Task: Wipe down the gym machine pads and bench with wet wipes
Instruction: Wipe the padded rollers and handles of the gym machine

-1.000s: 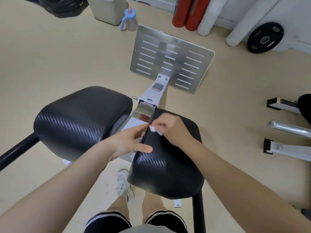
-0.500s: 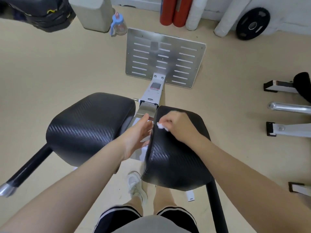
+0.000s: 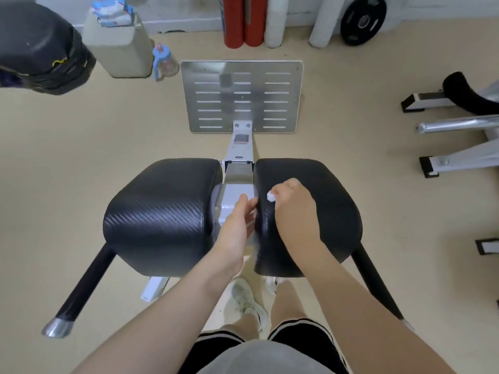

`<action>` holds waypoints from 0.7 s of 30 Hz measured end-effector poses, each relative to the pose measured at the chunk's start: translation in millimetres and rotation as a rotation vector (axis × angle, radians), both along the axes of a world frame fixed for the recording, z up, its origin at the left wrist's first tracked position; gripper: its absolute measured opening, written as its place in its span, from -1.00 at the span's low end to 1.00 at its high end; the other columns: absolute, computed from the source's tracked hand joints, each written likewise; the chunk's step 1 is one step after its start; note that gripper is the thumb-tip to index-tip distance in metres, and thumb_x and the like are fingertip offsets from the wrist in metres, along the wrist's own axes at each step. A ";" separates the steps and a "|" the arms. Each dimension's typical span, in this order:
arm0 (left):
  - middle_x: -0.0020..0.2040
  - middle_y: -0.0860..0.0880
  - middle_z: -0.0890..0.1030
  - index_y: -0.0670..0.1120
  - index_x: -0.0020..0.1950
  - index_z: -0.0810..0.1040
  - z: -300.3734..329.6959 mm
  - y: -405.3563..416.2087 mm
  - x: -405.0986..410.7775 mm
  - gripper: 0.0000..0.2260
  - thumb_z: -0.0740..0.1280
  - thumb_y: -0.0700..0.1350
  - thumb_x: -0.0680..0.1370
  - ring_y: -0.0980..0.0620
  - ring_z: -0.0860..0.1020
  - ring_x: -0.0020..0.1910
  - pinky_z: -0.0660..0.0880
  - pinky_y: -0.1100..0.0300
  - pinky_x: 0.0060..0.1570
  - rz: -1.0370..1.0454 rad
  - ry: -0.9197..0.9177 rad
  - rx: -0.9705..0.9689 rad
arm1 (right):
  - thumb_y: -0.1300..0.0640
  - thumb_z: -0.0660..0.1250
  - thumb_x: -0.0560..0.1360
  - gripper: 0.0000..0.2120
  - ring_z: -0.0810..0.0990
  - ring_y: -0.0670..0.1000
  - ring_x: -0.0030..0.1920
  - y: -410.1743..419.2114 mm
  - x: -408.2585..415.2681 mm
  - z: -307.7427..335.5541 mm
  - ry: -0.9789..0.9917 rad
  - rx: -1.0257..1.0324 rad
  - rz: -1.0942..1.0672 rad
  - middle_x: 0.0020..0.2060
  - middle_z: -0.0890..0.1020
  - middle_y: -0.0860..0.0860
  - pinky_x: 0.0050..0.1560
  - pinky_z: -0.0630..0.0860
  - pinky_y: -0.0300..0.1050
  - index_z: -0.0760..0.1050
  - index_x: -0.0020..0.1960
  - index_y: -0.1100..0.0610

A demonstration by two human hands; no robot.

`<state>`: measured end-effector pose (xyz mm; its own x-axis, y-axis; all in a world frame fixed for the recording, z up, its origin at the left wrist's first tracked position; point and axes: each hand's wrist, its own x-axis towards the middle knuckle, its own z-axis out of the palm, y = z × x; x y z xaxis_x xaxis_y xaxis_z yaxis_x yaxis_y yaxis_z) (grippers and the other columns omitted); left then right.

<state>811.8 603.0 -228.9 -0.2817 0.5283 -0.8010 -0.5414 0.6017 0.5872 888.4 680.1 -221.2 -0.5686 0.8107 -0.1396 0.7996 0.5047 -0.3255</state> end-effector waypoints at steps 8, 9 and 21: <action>0.12 0.11 0.60 0.15 0.09 0.54 7.4 -2.5 17.5 -0.76 0.10 0.11 0.60 0.23 0.52 0.04 0.41 0.28 0.05 -0.105 0.126 0.025 | 0.36 0.48 0.21 -0.77 0.50 0.07 -0.32 -38.9 27.6 -13.2 0.079 0.079 0.069 -0.29 0.53 0.10 -0.38 0.40 -0.21 0.53 -0.21 0.17; 0.22 0.14 0.55 0.17 0.21 0.49 6.3 -4.1 21.0 -0.73 0.09 0.10 0.59 0.22 0.48 0.16 0.35 0.23 0.22 -0.153 0.178 0.044 | 0.38 0.42 0.26 -0.80 0.50 0.09 -0.30 -32.7 39.3 -17.6 0.094 0.082 -0.030 -0.27 0.52 0.10 -0.36 0.36 -0.19 0.51 -0.22 0.15; 0.39 0.16 0.34 0.07 0.50 0.17 4.9 -8.4 27.2 -0.57 0.08 -0.18 0.64 0.17 0.34 0.30 0.23 0.32 0.22 -0.180 0.288 0.117 | 0.26 0.09 0.37 -0.77 0.51 0.10 -0.32 -49.4 28.8 -21.8 0.246 0.174 -0.257 -0.28 0.52 0.09 -0.22 0.29 -0.19 0.51 -0.23 0.12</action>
